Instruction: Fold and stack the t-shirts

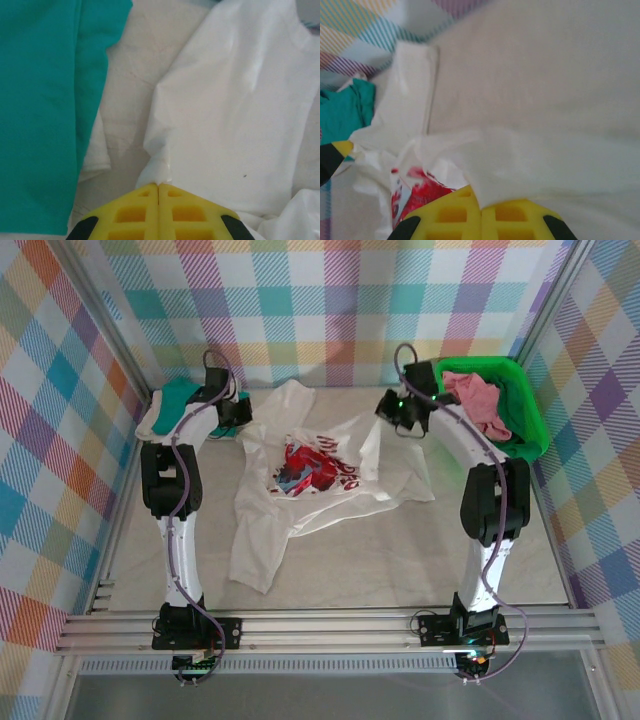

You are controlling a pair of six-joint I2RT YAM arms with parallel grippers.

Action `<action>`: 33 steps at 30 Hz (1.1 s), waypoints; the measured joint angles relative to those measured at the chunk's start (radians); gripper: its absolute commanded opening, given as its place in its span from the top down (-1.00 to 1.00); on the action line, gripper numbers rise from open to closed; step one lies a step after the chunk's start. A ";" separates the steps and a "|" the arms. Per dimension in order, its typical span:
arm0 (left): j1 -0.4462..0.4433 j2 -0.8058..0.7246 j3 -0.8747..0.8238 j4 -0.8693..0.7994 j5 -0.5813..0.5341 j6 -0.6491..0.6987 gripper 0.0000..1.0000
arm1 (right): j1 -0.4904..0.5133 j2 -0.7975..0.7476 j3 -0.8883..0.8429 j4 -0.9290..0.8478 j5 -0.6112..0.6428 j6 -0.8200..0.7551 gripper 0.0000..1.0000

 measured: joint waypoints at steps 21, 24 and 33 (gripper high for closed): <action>0.004 0.260 0.409 -0.057 -0.015 0.053 -0.28 | -0.167 0.566 0.848 -0.211 0.108 -0.323 0.23; 0.005 0.249 0.433 -0.074 -0.031 0.055 -0.31 | -0.180 0.571 0.902 -0.217 0.118 -0.306 0.08; -0.026 -0.243 -0.131 -0.004 -0.084 -0.012 -0.34 | -0.164 0.174 0.444 -0.237 0.105 -0.270 0.04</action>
